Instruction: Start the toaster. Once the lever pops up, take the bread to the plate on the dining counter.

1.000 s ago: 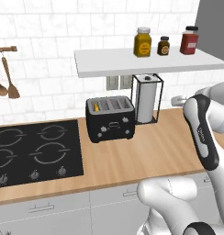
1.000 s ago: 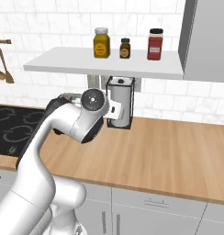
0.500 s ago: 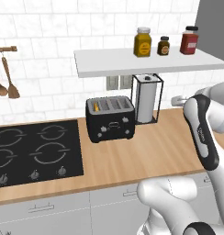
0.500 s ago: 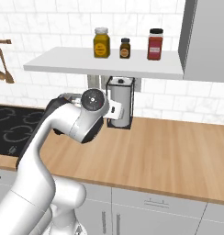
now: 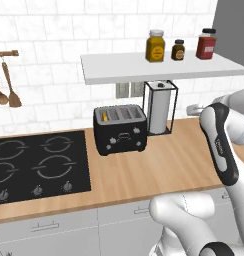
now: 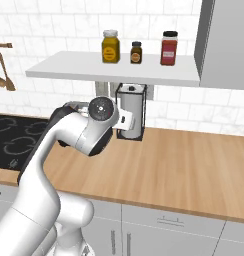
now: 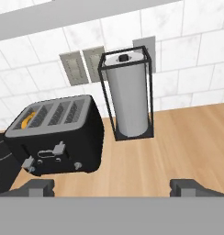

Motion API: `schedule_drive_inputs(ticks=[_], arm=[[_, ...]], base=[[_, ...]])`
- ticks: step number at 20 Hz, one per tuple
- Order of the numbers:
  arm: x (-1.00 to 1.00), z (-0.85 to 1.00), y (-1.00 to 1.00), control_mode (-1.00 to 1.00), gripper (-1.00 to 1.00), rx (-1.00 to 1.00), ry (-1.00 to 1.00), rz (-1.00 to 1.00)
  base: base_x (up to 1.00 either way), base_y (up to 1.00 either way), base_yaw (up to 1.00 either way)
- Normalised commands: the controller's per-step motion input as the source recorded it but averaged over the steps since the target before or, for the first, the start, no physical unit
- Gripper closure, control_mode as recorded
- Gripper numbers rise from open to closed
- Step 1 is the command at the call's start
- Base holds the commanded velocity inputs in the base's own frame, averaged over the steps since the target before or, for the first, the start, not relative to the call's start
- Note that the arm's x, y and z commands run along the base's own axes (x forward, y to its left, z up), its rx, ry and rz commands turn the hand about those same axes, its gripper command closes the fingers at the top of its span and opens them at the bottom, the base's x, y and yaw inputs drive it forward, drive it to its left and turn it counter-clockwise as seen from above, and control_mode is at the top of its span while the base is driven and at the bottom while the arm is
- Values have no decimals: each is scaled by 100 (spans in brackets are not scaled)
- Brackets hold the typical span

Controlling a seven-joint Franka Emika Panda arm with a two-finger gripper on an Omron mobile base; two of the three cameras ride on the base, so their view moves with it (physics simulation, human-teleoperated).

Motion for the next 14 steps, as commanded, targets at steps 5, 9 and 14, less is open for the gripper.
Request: schedule_drive_inputs(ticks=[5, 9, 14], arm=[[0, 0, 0, -100, -100, 0, 0, 0], [0, 0, 0, -100, -100, 0, 0, 0], [0, 0, 0, -100, -100, 0, 0, 0]], base=[[0, 0, 0], [0, 0, 0], [0, 0, 0]])
